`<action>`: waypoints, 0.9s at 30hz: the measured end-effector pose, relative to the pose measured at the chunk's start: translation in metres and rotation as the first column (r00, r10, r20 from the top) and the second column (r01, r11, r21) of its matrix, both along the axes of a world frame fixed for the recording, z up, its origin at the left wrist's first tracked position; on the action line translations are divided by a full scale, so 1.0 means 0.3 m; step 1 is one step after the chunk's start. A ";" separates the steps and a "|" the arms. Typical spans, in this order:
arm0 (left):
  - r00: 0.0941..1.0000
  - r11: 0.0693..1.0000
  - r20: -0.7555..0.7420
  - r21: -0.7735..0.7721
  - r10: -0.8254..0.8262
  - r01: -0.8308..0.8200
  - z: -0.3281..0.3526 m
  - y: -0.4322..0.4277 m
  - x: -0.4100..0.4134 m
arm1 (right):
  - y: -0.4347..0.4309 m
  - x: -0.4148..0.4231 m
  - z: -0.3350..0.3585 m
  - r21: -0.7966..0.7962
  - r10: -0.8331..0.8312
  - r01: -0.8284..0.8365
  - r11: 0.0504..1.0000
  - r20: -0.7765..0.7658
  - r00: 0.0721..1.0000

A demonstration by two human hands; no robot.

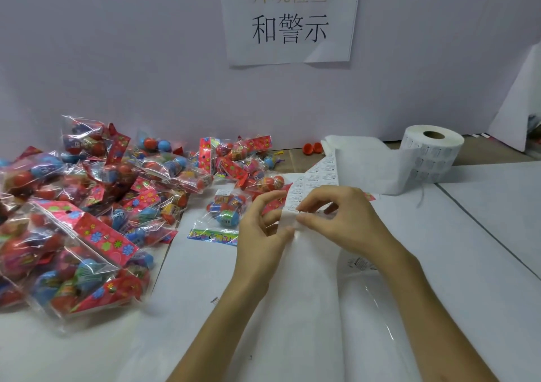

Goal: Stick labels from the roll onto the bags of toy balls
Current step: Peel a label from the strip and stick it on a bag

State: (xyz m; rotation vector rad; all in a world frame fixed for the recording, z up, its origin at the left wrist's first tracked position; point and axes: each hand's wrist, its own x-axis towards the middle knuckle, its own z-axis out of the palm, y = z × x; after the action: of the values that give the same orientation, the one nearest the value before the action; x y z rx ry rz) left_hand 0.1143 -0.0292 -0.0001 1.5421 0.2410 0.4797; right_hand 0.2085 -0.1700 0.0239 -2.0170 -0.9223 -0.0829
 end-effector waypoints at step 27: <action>0.747 0.726 -0.336 0.213 -0.574 0.654 0.021 -0.014 -0.031 | -0.015 0.033 -0.001 0.275 -0.317 0.282 0.919 0.090 0.944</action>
State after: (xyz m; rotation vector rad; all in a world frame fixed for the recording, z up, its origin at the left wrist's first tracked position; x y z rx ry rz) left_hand 0.1051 -0.0334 0.0063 1.8859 -0.1872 -0.2325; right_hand 0.2184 -0.1744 0.0235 -1.9065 -0.6356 -0.4899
